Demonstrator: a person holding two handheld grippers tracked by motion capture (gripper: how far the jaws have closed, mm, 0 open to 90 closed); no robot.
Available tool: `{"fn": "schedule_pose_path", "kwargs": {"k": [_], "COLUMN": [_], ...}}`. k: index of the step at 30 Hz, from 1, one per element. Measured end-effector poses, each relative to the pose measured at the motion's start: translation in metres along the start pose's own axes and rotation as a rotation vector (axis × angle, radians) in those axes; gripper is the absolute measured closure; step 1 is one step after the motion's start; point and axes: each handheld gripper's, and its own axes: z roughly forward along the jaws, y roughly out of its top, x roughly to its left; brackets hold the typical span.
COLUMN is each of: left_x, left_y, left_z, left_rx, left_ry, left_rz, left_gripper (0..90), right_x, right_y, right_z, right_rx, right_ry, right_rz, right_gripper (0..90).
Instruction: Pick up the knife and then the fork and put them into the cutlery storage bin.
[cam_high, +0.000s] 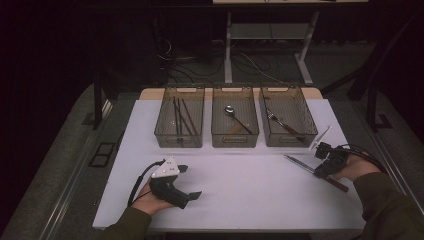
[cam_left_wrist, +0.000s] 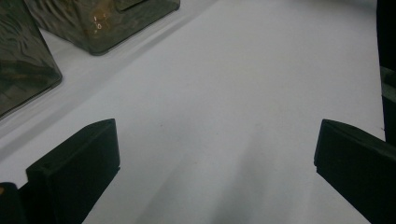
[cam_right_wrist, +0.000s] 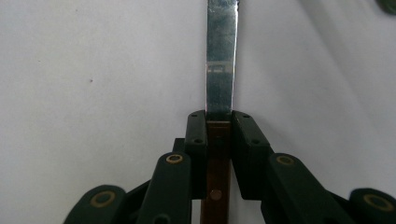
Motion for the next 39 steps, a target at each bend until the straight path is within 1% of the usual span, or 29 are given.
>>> {"fn": "schedule_pose_path", "kwargs": {"k": [1,4,5,7,9,13,20,21,22,23,25,28,31,32,34,36,39], "left_x": [0.000,0.000,0.000,0.000,0.000,0.000,0.000,0.000,0.000,0.000,0.000,0.000,0.001,0.001,0.001,0.001,0.001], "left_y": [0.000,0.000,0.000,0.000,0.000,0.000,0.000,0.000,0.000,0.000,0.000,0.000,0.000,0.000,0.000,0.000,0.000], "left_z": [0.000,0.000,0.000,0.000,0.000,0.000,0.000,0.000,0.000,0.000,0.000,0.000,0.000,0.000,0.000,-0.001,-0.001], "left_rx": [0.000,-0.002,-0.002,-0.002,-0.003,-0.002,-0.003,-0.003,-0.003,-0.003,-0.003,-0.002,-0.008,-0.008,-0.011,-0.010,-0.007], "left_ry": [0.000,0.000,0.000,0.000,0.000,0.002,0.002,0.002,0.002,0.002,0.001,0.001,-0.002,-0.004,-0.006,-0.008,-0.011], "left_rz": [0.001,-0.003,-0.004,-0.005,-0.004,-0.004,-0.005,-0.005,-0.005,-0.006,-0.004,-0.004,-0.012,-0.016,-0.017,-0.017,-0.014], "left_gripper": [0.0,0.0,0.0,0.0,0.0,0.0,0.0,0.0,0.0,0.0,0.0,0.0,0.0,0.0,0.0,0.0,0.0], "right_x": [-0.001,-0.004,-0.005,-0.005,-0.004,-0.002,-0.003,-0.004,-0.005,-0.005,-0.006,-0.005,-0.006,-0.006,-0.007,-0.007,-0.009], "right_y": [-0.002,-0.007,-0.009,-0.012,-0.015,-0.020,-0.032,-0.034,-0.035,-0.036,-0.037,-0.038,-0.037,-0.036,-0.034,-0.033,-0.030], "right_z": [-0.001,-0.006,-0.007,-0.011,-0.013,-0.018,-0.026,-0.026,-0.027,-0.028,-0.031,-0.036,-0.041,-0.043,-0.046,-0.049,-0.053], "right_rx": [-0.018,-0.083,-0.103,-0.145,-0.195,-0.277,-0.468,-0.495,-0.519,-0.538,-0.567,-0.632,-0.690,-0.710,-0.738,-0.752,-0.787], "right_ry": [-0.007,-0.005,0.002,-0.003,0.016,0.018,0.053,0.052,0.065,0.068,0.064,0.062,0.046,0.040,0.030,0.010,-0.003], "right_rz": [0.005,0.024,0.028,0.032,0.039,0.051,0.104,0.109,0.120,0.127,0.138,0.153,0.165,0.177,0.182,0.193,0.209], "right_gripper": [77.3,77.3,77.3,77.3,77.3,77.3,77.3,77.3,77.2,77.3,77.2,77.2,77.2,77.2,77.2,77.2,77.2]}}
